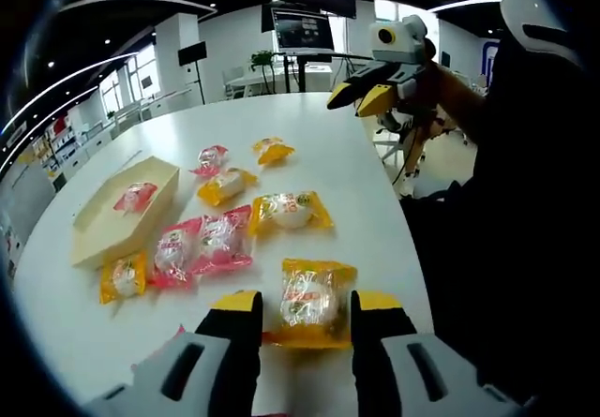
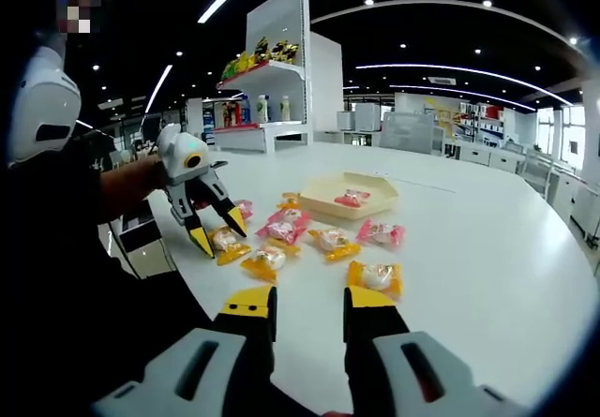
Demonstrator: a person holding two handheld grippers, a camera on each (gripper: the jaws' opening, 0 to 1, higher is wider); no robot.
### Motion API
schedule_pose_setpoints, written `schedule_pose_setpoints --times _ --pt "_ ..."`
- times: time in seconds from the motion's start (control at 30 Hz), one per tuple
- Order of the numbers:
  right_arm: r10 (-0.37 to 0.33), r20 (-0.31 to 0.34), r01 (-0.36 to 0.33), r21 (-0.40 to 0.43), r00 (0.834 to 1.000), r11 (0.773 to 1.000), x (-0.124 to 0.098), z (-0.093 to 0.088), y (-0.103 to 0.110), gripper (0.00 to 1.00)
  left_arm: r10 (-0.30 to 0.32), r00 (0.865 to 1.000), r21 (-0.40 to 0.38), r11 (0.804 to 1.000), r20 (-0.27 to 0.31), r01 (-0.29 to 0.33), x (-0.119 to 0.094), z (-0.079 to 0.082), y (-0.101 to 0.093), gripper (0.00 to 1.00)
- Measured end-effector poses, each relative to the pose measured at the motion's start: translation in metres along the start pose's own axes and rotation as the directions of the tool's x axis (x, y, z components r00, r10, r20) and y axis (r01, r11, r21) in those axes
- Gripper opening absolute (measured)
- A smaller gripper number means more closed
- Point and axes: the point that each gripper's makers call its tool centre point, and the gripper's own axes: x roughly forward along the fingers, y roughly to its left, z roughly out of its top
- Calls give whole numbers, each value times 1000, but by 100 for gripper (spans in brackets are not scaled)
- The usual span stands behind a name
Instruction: Pick up the marshmallows scattered on the table and place them into the bowl on the table
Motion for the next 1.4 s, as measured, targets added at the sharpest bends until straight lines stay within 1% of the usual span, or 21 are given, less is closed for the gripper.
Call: schedule_pose_setpoints --times 0.23,0.4,0.53,0.73,1.07,1.4 --pt "-4 -1 4 7 1000 1000 0 -2 -1 29 -6 1000 1 1000 8 6 2 2 -3 32" --pt "-5 0 5 9 1000 1000 0 -2 -1 28 -6 1000 2 1000 10 6 2 2 -4 30" --pt "-5 -1 5 10 1000 1000 0 -3 0 28 -4 1000 -11 1000 22 4 2 4 -3 27" --pt "-8 1 8 11 1000 1000 -1 -2 0 28 -8 1000 -14 1000 27 8 1 3 -1 26" --pt "-11 2 11 14 1000 1000 -3 -3 0 28 8 999 -19 1000 42 -7 0 7 2 24" --pt "-6 0 6 15 1000 1000 -3 -4 1 28 7 999 -37 999 54 -5 -3 9 5 24"
